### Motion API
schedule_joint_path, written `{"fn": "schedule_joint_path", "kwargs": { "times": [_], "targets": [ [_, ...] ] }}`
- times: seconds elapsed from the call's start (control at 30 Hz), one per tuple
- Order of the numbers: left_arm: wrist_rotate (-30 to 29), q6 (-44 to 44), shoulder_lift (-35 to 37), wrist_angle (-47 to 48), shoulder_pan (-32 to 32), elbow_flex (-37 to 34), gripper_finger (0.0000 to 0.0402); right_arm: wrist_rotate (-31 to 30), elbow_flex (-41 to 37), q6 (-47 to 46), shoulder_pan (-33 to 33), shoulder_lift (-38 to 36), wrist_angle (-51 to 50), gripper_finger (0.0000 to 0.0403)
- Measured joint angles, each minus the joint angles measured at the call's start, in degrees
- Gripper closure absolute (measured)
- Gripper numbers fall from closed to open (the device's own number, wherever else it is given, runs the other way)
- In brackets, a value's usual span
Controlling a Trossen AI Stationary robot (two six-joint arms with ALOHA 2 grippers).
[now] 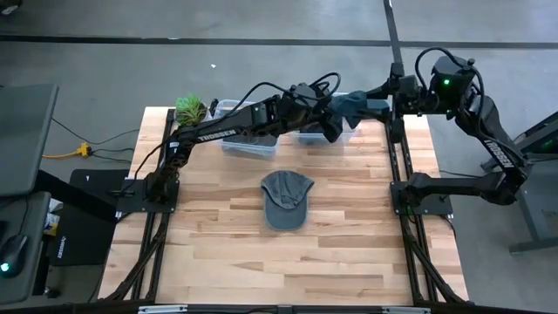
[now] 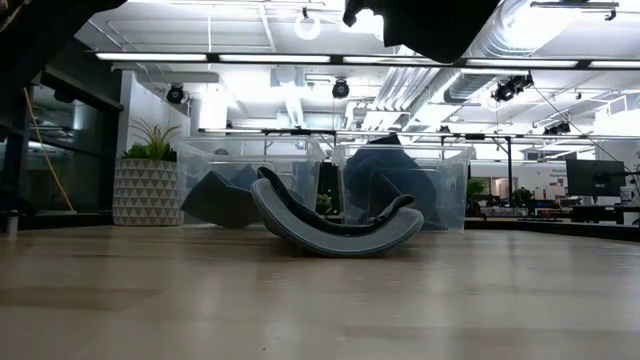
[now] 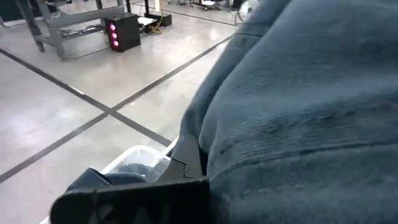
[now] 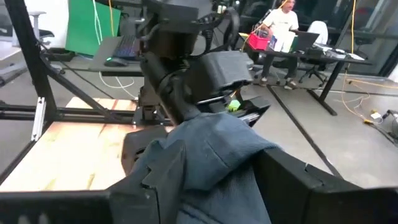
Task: Pick & Place hat
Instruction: Put the blue cap into the right transparent bin
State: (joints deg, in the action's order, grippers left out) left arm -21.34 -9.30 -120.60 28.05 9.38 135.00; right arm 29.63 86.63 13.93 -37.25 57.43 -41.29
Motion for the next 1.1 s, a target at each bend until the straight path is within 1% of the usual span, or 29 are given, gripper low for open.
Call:
{"fn": "schedule_joint_path", "kwargs": {
  "times": [0.23, 0.37, 0.5, 0.7, 0.83, 0.97, 1.1],
  "targets": [
    [-0.45, 0.00, 0.00, 0.50, 0.05, 0.00, 0.0401, -2.50, 0.00, 0.14, -0.03, -0.15, -0.10, 0.0215],
    [-2.20, 0.17, 0.00, 0.74, 0.05, 0.00, 0.0401, -4.76, 0.00, -0.35, -0.02, -0.03, -3.65, 0.0199],
    [-4.30, 0.33, 0.00, 0.70, 0.07, 0.00, 0.0401, -6.40, -0.02, -1.30, -0.03, -0.06, -4.08, 0.0186],
    [-7.91, 0.44, -0.02, 0.85, 0.05, 0.00, 0.0401, -12.97, -0.02, -3.38, -0.03, -0.28, -6.87, 0.0178],
    [-10.19, 0.48, -0.02, 0.82, 0.07, 0.00, 0.0401, -14.23, -0.02, -4.85, -0.03, -0.28, -7.80, 0.0178],
    [-12.39, 0.67, -0.02, 0.82, 0.05, 0.00, 0.0401, -17.35, 0.00, -4.57, -0.03, -0.28, -7.85, 0.0178],
    [-13.61, 0.34, -0.02, 0.55, 0.44, 0.00, 0.0401, -21.27, -0.01, -2.21, -0.03, -0.26, -9.38, 0.0178]
  ]
}}
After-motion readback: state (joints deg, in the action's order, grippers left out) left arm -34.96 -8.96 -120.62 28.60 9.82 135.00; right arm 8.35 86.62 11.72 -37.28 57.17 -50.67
